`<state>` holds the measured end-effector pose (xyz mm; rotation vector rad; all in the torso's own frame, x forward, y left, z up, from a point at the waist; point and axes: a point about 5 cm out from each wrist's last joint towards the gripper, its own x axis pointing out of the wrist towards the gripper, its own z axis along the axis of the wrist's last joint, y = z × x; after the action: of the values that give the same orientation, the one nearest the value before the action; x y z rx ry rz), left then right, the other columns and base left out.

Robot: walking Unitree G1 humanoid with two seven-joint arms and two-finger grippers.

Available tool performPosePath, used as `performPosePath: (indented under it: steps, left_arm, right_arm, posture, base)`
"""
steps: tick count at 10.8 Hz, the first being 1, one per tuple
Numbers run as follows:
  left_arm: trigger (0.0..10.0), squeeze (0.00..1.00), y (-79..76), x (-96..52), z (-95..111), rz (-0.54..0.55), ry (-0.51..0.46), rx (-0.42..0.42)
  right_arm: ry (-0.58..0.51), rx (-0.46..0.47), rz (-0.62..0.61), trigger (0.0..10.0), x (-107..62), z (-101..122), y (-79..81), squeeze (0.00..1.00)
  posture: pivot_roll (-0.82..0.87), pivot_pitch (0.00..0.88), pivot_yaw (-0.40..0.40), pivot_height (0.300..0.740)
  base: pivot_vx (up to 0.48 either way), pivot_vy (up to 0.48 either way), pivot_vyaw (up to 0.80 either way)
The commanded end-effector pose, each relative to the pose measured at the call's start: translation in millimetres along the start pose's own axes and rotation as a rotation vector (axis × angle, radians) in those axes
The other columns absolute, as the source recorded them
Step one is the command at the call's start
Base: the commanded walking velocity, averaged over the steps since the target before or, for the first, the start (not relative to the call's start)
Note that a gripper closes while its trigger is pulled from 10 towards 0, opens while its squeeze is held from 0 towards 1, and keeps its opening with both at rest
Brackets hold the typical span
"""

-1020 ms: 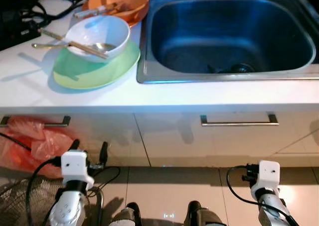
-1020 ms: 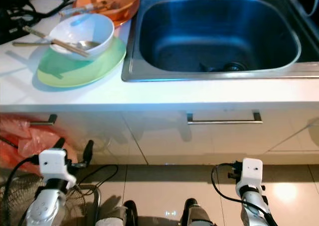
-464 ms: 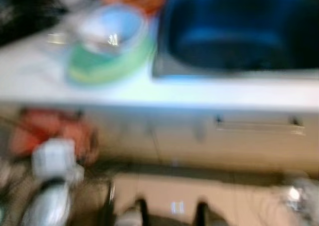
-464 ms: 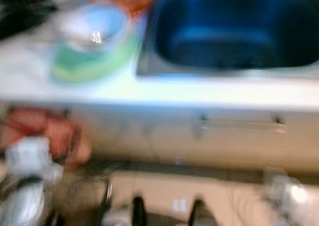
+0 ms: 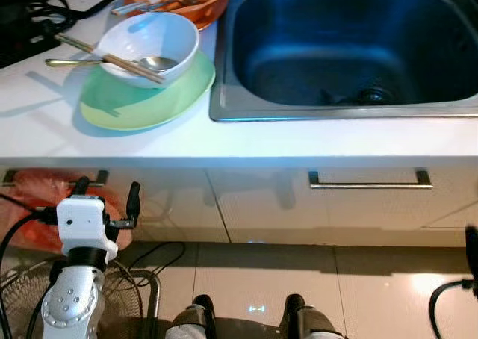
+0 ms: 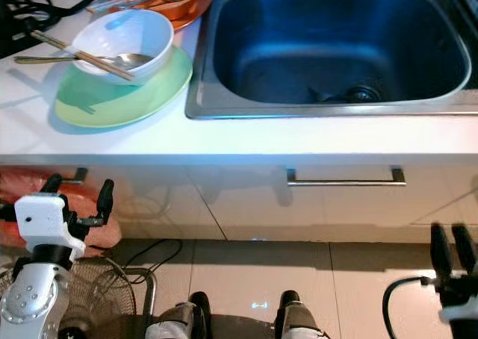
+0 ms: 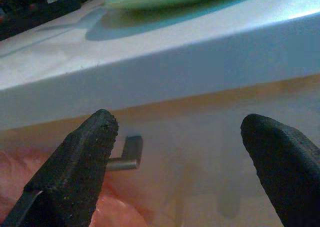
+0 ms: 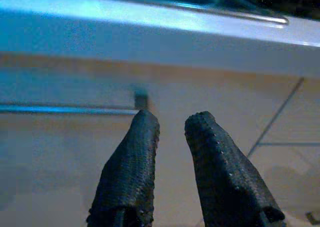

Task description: Kitchen organization

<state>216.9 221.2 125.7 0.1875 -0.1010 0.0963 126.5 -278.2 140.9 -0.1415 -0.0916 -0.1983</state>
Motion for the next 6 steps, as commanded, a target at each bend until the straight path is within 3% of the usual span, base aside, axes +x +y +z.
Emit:
performPosePath:
  steps: [1, 3, 6]
  left_arm:
    - [10.0, 0.0, 7.5, -1.3, 4, 0.023, -0.004, 0.011]
    - [10.0, 0.0, 11.0, 4.4, 10, 0.033, -0.03, 0.016]
    - [10.0, 0.0, 9.0, 17.0, 29, 0.024, -0.102, 0.027]
  right_arm:
    - [0.016, 0.006, -0.022, 10.0, 0.3, 3, -4.6, 0.0]
    - [-0.007, -0.015, -0.039, 10.0, 9.6, 8, -9.3, 0.0]
    - [-0.085, -0.058, -0.057, 10.0, 26.4, 34, -11.9, 0.0]
  posture:
    - [-0.03, 0.229, 0.104, 0.74]
    - [-0.03, 0.221, 0.101, 0.74]
    - [-0.03, 0.216, 0.105, 0.74]
  base:
    - [0.0, 0.0, 0.0]
    - [0.0, 0.0, 0.0]
    - [0.0, 0.0, 0.0]
